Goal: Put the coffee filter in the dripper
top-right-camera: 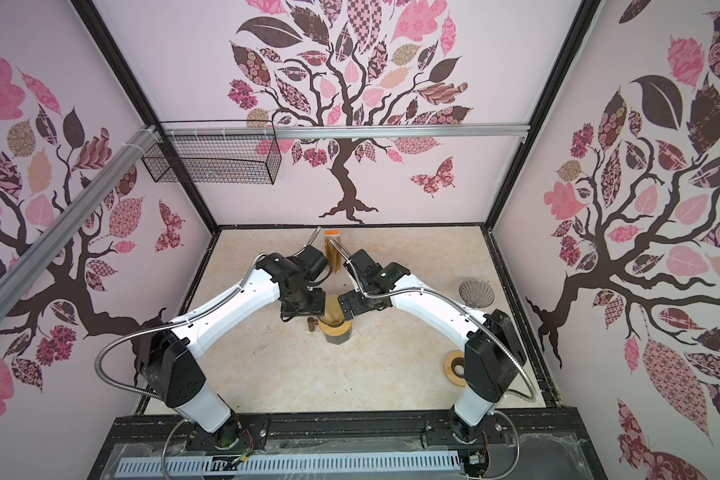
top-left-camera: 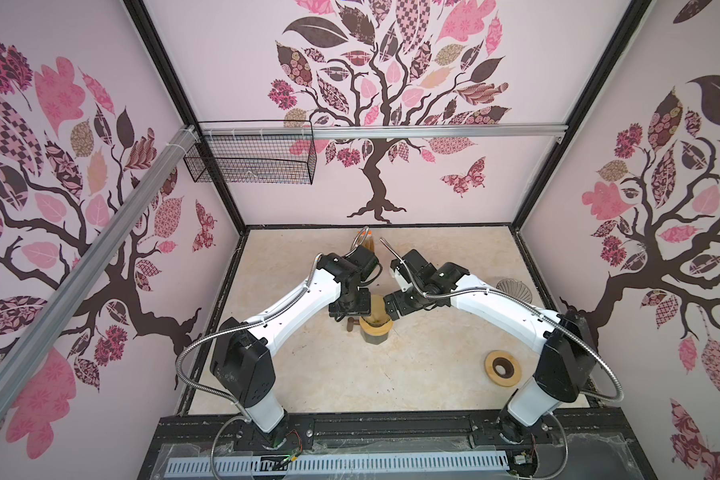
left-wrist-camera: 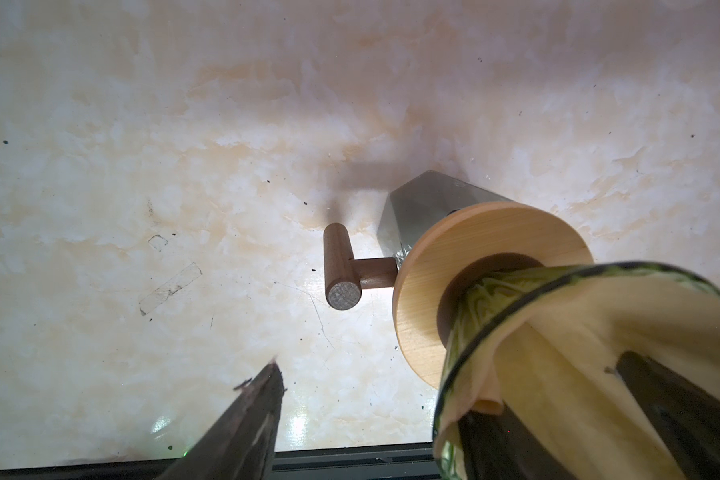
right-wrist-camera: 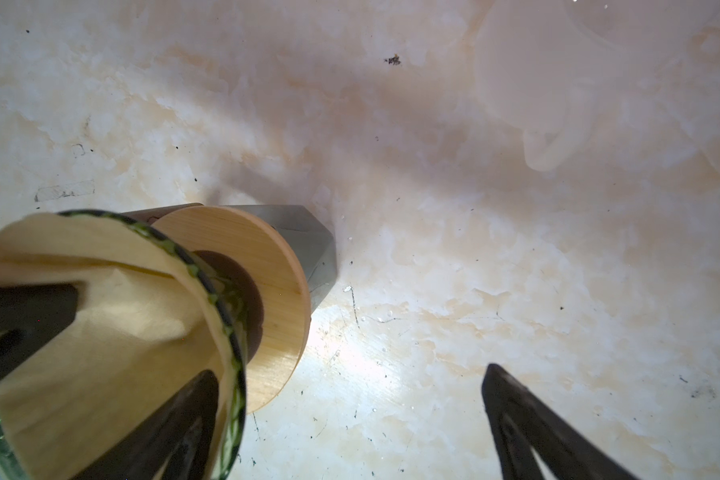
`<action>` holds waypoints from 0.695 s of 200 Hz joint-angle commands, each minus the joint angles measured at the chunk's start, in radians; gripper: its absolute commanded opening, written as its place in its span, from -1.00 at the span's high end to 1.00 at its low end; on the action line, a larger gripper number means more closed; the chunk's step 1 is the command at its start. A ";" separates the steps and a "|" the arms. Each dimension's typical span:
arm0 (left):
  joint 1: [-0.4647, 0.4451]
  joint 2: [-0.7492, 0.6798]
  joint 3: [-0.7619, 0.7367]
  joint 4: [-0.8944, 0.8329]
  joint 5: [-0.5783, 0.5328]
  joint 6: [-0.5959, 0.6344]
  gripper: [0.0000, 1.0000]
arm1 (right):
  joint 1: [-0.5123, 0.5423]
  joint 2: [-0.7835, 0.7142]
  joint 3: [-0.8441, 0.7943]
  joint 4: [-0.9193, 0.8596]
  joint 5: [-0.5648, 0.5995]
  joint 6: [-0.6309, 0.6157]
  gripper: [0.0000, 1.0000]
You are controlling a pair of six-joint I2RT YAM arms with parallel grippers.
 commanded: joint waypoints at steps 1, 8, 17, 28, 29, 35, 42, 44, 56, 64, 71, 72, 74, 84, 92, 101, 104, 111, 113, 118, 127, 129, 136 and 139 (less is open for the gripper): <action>0.001 0.009 0.032 -0.009 -0.020 0.012 -0.33 | 0.004 -0.002 0.039 -0.029 0.018 -0.002 -1.00; 0.001 0.009 0.032 -0.009 -0.021 0.011 -0.33 | 0.005 -0.004 0.046 -0.031 0.016 -0.001 -1.00; 0.001 0.010 0.031 -0.008 -0.021 0.012 -0.33 | 0.005 -0.005 0.055 -0.035 0.012 -0.001 -1.00; 0.001 0.013 0.028 -0.008 -0.022 0.011 -0.33 | 0.005 -0.008 0.060 -0.038 0.007 0.002 -1.00; 0.001 0.013 0.028 -0.008 -0.022 0.011 -0.33 | 0.005 -0.008 0.059 -0.038 0.006 0.003 -1.00; 0.001 0.013 0.029 -0.009 -0.021 0.012 -0.33 | 0.005 -0.011 0.065 -0.040 0.004 0.004 -1.00; 0.001 0.013 0.027 -0.008 -0.020 0.013 -0.33 | 0.005 -0.014 0.068 -0.041 0.002 0.004 -1.00; 0.001 0.013 0.027 -0.008 -0.020 0.012 -0.33 | 0.005 -0.016 0.071 -0.041 0.002 0.004 -1.00; 0.001 0.015 0.029 -0.007 -0.018 0.013 -0.33 | 0.005 -0.023 0.079 -0.043 -0.002 0.006 -1.00; 0.001 0.015 0.028 -0.005 -0.017 0.015 -0.33 | 0.005 -0.027 0.085 -0.048 -0.004 0.007 -1.00; 0.001 0.016 0.028 -0.006 -0.017 0.015 -0.33 | 0.005 -0.030 0.091 -0.049 -0.004 0.007 -1.00; 0.001 0.016 0.028 -0.006 -0.017 0.015 -0.33 | 0.005 -0.031 0.094 -0.049 -0.004 0.008 -1.00; 0.001 0.015 0.030 -0.006 -0.017 0.015 -0.33 | 0.005 -0.031 0.094 -0.049 -0.006 0.007 -0.99; 0.001 0.019 0.026 -0.006 -0.016 0.016 -0.33 | 0.005 -0.037 0.099 -0.051 -0.007 0.008 -1.00; 0.001 0.022 0.026 -0.005 -0.015 0.016 -0.33 | 0.005 -0.040 0.103 -0.050 -0.010 0.011 -1.00; 0.001 0.024 0.028 -0.005 -0.013 0.018 -0.33 | 0.004 -0.043 0.106 -0.052 -0.011 0.010 -1.00; 0.001 0.023 0.028 -0.005 -0.012 0.018 -0.34 | 0.005 -0.044 0.106 -0.052 -0.011 0.011 -1.00; 0.001 0.025 0.032 -0.006 -0.010 0.017 -0.33 | 0.005 -0.046 0.108 -0.053 -0.011 0.010 -1.00; 0.000 0.024 0.033 -0.006 -0.009 0.018 -0.33 | 0.006 -0.047 0.107 -0.054 -0.009 0.011 -1.00; 0.001 0.024 0.035 -0.006 -0.009 0.018 -0.33 | 0.005 -0.046 0.108 -0.055 -0.009 0.010 -1.00; 0.001 0.020 0.042 -0.007 -0.008 0.018 -0.33 | 0.005 -0.050 0.108 -0.055 -0.008 0.010 -1.00; 0.001 0.020 0.043 -0.008 -0.009 0.018 -0.33 | 0.004 -0.050 0.108 -0.056 -0.008 0.011 -1.00; 0.001 0.016 0.049 -0.008 -0.010 0.020 -0.33 | 0.005 -0.053 0.108 -0.056 -0.007 0.011 -1.00; 0.001 0.015 0.051 -0.008 -0.009 0.020 -0.33 | 0.005 -0.054 0.108 -0.057 -0.006 0.010 -1.00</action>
